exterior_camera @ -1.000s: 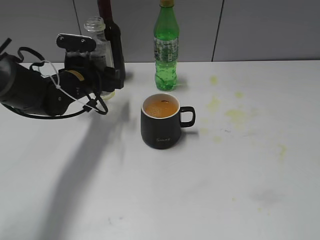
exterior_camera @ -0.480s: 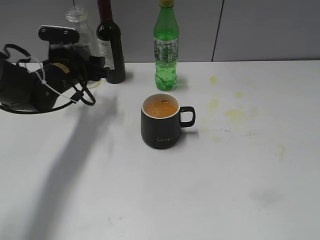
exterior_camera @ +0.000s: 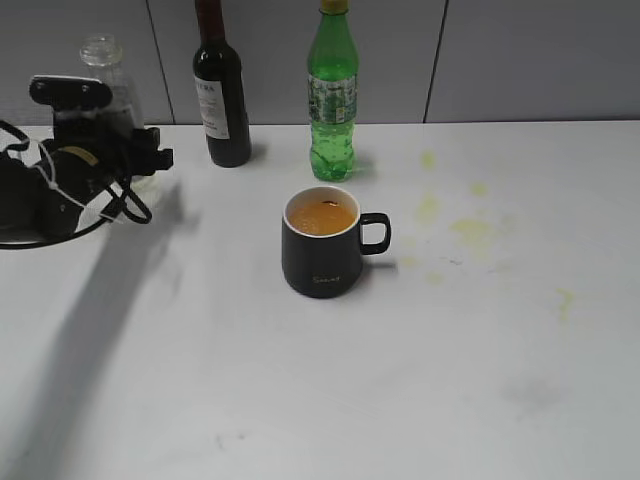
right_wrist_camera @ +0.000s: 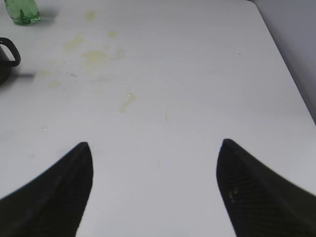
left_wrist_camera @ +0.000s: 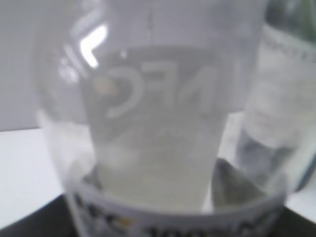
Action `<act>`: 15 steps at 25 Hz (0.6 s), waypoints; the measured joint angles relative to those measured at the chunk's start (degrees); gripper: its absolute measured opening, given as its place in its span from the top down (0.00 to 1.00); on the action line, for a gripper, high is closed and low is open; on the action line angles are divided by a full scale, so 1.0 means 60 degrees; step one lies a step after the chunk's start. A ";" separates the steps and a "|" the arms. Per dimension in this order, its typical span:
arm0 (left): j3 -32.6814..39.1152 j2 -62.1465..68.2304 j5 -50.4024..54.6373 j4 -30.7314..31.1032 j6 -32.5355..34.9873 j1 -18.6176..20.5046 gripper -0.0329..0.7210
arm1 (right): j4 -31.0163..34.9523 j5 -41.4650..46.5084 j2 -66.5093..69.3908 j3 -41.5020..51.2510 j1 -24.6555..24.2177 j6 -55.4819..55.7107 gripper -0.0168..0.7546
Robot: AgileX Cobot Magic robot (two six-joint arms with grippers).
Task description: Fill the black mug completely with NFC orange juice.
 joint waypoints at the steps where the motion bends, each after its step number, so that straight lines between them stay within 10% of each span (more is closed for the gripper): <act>1: 0.0027 0.0166 -0.0224 0.0011 0.0000 0.0000 0.34 | 0.0000 0.0000 0.0000 0.0000 0.0000 0.0000 0.21; 15: 0.0026 0.0848 -0.1055 0.0110 -0.0883 0.0000 0.17 | 0.0000 0.0000 0.0000 0.0000 0.0000 0.0000 0.21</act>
